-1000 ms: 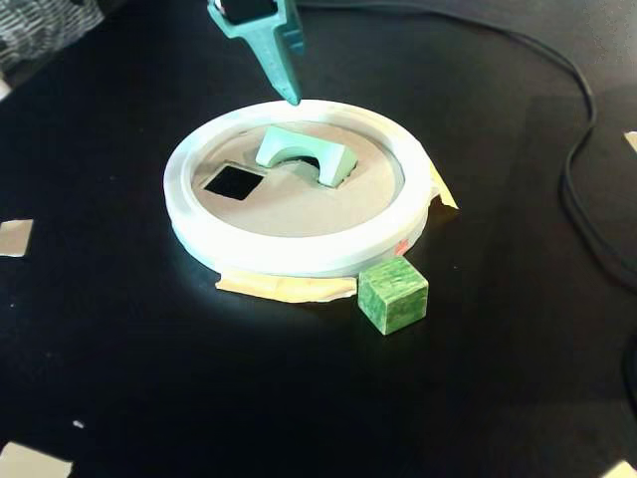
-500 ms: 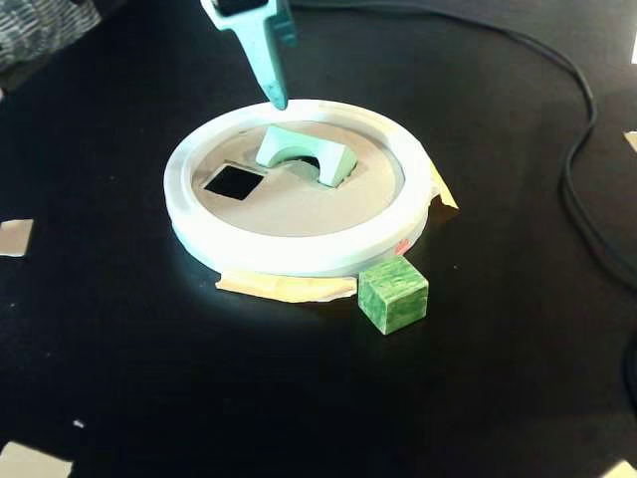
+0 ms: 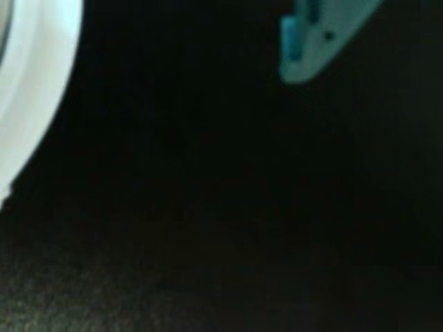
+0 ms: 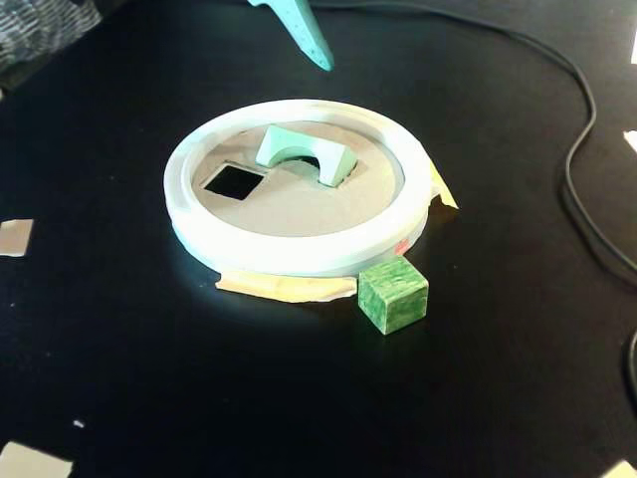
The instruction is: Pick up the U shape block and drop it in corresponding U shaped hole
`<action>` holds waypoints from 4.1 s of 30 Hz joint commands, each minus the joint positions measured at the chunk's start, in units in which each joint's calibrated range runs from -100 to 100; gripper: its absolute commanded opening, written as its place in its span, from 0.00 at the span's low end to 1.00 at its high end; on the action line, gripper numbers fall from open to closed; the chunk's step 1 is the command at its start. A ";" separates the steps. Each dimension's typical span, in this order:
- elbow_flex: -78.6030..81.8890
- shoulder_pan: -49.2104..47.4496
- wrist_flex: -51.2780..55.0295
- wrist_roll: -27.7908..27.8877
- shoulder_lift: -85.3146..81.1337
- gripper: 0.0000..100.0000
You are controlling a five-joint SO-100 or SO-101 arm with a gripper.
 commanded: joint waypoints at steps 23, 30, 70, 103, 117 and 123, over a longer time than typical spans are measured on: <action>-2.79 -0.31 -2.88 -0.73 13.46 1.00; -2.88 1.19 -2.88 0.68 18.57 1.00; -13.08 4.68 12.27 13.48 -0.51 1.00; -6.98 63.24 51.41 74.73 -35.35 1.00; 63.88 63.24 32.64 74.19 -87.48 1.00; 86.37 63.24 19.09 74.14 -106.65 1.00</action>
